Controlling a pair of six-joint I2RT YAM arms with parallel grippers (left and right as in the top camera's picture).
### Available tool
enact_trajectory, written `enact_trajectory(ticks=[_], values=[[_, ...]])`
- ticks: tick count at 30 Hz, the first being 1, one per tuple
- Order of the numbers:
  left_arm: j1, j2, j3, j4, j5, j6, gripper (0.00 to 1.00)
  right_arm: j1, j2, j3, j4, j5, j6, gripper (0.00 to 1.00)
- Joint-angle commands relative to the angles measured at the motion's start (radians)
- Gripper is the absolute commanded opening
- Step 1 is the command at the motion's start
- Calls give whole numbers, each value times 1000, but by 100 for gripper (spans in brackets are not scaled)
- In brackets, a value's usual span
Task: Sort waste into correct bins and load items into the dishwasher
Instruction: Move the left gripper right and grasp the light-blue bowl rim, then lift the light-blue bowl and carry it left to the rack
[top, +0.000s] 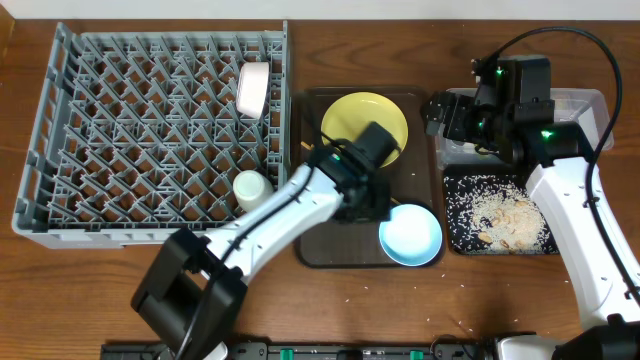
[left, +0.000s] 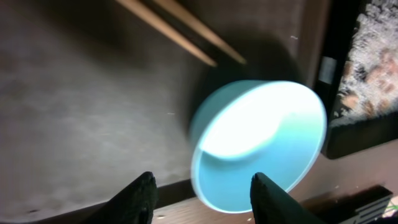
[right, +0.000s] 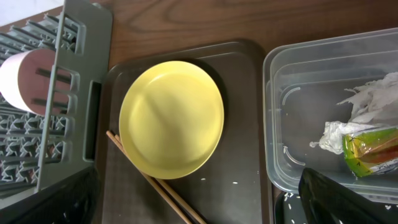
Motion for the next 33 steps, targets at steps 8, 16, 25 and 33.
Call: enact_trajectory(ticks=[8, 16, 25, 33], values=[[-26, 76, 1, 23, -34, -103, 57, 3, -2, 12, 0, 9, 0, 99], [-21, 131, 2, 38, 23, -106, 72, 3, -2, 12, 0, 9, 0, 99], [76, 266, 2, 72, 279, -69, 59, 3, -2, 12, 0, 9, 0, 99], [85, 271, 3, 74, 289, -73, 10, 3, -2, 12, 0, 9, 0, 99]])
